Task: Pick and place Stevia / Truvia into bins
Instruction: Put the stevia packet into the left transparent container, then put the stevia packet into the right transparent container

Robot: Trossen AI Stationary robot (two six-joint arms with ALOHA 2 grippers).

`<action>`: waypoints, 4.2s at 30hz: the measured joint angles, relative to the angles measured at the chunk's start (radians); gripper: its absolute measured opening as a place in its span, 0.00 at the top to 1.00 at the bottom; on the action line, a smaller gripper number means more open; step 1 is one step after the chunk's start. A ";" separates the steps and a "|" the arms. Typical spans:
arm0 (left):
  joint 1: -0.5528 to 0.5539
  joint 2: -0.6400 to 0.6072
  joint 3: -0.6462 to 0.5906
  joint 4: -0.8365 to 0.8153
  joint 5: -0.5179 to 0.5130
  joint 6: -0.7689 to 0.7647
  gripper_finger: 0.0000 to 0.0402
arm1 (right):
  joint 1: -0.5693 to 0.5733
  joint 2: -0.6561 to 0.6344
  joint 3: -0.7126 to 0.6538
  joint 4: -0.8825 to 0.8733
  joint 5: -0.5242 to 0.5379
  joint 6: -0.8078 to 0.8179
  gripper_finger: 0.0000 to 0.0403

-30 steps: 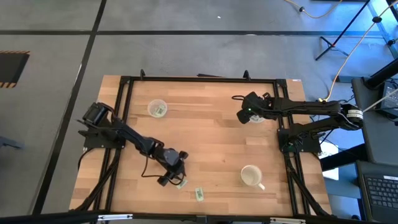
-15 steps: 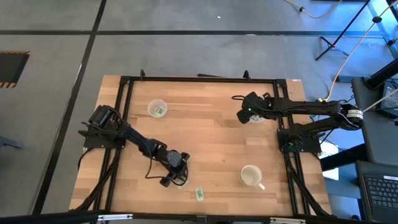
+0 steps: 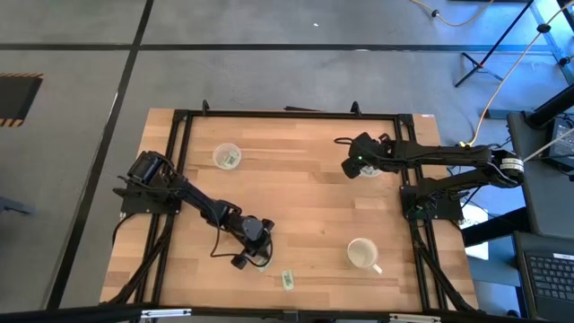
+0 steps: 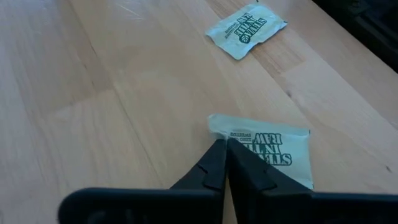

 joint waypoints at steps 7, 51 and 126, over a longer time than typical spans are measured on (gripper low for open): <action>0.031 -0.119 -0.010 -0.151 0.002 0.008 0.99 | 0.000 0.000 0.000 0.003 0.000 -0.024 0.56; 1.031 -0.881 -0.268 -0.715 -0.258 0.018 1.00 | 0.000 0.000 0.000 0.084 0.000 -0.131 0.56; 0.402 -0.930 -0.555 0.267 -0.056 -0.104 0.82 | 0.681 0.998 0.728 0.488 -0.736 -0.671 0.56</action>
